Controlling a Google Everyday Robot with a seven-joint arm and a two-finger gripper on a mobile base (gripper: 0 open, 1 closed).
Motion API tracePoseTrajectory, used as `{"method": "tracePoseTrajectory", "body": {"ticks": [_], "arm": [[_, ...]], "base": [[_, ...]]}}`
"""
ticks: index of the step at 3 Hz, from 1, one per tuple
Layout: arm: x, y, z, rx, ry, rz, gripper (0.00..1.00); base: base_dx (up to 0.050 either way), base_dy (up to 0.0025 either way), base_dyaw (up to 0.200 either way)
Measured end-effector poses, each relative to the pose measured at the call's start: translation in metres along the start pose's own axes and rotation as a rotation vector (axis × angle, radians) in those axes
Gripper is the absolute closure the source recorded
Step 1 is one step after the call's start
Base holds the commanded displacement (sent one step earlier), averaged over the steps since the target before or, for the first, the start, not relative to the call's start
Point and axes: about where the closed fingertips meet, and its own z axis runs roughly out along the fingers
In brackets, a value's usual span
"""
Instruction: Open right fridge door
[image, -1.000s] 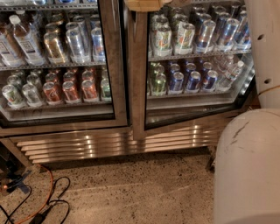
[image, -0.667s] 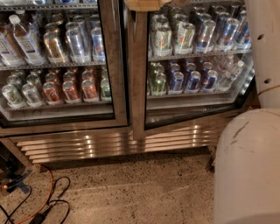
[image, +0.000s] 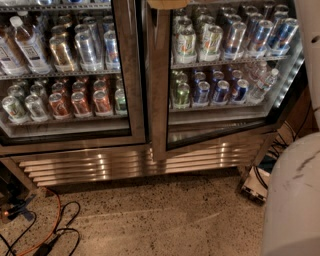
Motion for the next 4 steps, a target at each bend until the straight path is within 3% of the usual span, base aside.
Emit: {"method": "tracePoseTrajectory", "body": {"ticks": [1,3,4], "arm": [[-0.001,0.001,-0.001,0.002,0.001,0.002,1.0],[-0.013,0.021,-0.019,0.071,0.036,0.052,1.0],[-0.012,0.02,-0.017,0.068,0.037,0.057,1.0]], "base": [[0.0,0.0,0.0],[0.0,0.0,0.0],[0.0,0.0,0.0]]}}
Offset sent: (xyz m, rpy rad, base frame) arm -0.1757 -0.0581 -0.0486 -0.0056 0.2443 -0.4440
